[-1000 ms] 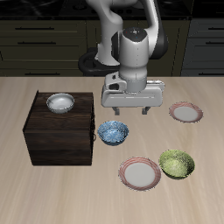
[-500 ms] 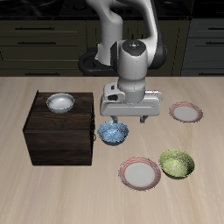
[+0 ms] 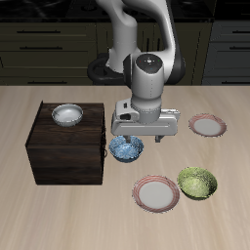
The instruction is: Stack the blue bowl on the green bowl
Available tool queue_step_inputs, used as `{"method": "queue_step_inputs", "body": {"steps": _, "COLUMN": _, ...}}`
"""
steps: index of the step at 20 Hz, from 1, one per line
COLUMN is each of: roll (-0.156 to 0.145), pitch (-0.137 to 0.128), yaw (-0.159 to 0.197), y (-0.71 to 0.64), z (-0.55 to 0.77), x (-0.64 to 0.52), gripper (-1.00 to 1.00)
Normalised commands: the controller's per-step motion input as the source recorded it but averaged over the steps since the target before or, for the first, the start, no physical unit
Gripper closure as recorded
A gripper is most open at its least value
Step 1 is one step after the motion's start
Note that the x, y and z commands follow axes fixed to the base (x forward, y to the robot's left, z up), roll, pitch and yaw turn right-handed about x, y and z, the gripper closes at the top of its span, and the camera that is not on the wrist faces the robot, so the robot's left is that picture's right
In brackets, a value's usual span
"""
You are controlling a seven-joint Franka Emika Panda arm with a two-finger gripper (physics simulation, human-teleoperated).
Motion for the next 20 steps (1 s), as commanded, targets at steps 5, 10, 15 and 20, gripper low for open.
{"method": "queue_step_inputs", "body": {"steps": 5, "roll": 0.006, "pitch": 0.045, "yaw": 0.017, "y": 0.02, "z": -0.24, "x": -0.01, "gripper": -1.00}}
{"method": "queue_step_inputs", "body": {"steps": 10, "roll": 0.026, "pitch": 0.034, "yaw": 0.009, "y": 0.05, "z": -0.17, "x": -0.02, "gripper": -1.00}}
{"method": "queue_step_inputs", "body": {"steps": 15, "roll": 0.013, "pitch": 0.019, "yaw": 0.007, "y": 0.03, "z": -0.11, "x": 0.02, "gripper": 1.00}}
{"method": "queue_step_inputs", "body": {"steps": 20, "roll": 0.020, "pitch": -0.006, "yaw": -0.007, "y": 0.04, "z": 0.05, "x": -0.02, "gripper": 1.00}}
